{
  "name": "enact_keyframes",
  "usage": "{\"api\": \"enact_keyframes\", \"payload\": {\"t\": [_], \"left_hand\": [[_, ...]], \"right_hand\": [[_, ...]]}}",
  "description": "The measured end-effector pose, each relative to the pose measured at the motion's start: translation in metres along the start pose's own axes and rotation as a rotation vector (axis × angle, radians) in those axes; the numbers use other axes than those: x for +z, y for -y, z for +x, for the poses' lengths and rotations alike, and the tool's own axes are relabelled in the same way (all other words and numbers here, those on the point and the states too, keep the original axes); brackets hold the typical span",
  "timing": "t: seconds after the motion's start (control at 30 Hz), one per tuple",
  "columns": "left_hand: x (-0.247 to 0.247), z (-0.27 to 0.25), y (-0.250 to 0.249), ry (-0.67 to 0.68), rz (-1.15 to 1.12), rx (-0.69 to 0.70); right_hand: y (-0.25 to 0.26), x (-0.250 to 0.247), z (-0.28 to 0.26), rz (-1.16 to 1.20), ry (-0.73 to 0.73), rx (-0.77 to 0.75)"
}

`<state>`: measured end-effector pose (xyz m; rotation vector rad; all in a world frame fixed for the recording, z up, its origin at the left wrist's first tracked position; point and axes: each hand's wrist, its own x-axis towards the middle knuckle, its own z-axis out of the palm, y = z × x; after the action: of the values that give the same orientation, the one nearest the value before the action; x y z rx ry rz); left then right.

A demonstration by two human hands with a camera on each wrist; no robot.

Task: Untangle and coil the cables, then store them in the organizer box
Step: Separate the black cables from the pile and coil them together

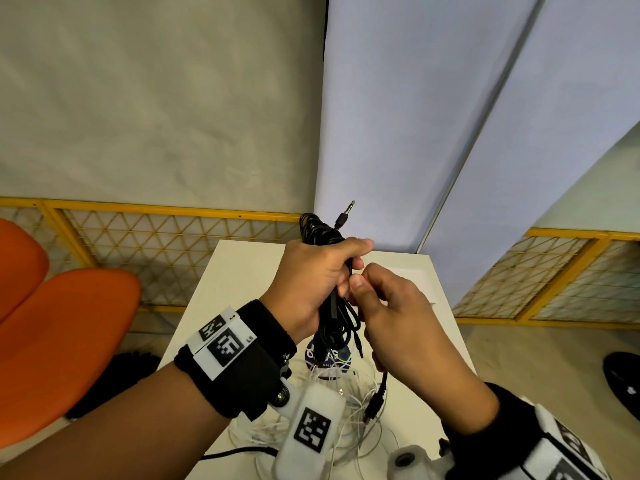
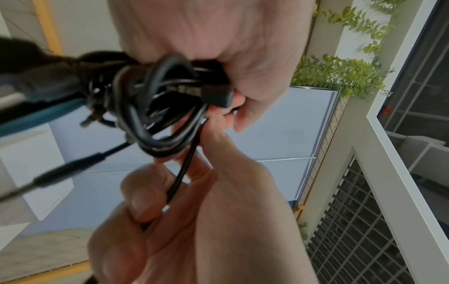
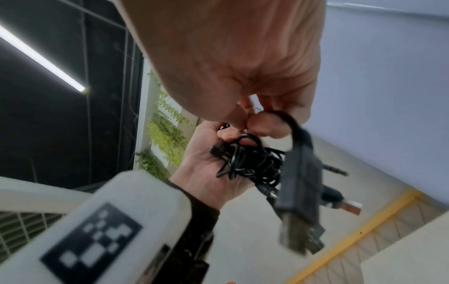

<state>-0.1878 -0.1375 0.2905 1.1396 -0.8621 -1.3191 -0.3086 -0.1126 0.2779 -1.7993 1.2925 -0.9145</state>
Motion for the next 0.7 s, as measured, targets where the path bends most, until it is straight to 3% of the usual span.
{"api": "enact_keyframes", "payload": {"t": [0.2,0.37,0.53,0.63,0.7], "left_hand": [[0.002,0.003,0.0,-0.108,-0.016,0.073],[-0.002,0.009,0.008,-0.079,-0.096,0.007],[0.0,0.009,0.015,-0.073,-0.216,-0.042],[0.0,0.01,0.016,-0.107,-0.268,-0.038],[0.0,0.012,0.015,-0.123,-0.239,0.001]], "right_hand": [[-0.007,0.005,-0.005,-0.145,-0.052,-0.092],[-0.019,0.009,-0.005,-0.32,-0.157,-0.17],[-0.025,0.011,-0.002,-0.478,-0.257,-0.107],[-0.03,0.014,-0.002,-0.398,-0.184,-0.012],[-0.025,0.012,-0.004,-0.123,-0.122,0.063]]}}
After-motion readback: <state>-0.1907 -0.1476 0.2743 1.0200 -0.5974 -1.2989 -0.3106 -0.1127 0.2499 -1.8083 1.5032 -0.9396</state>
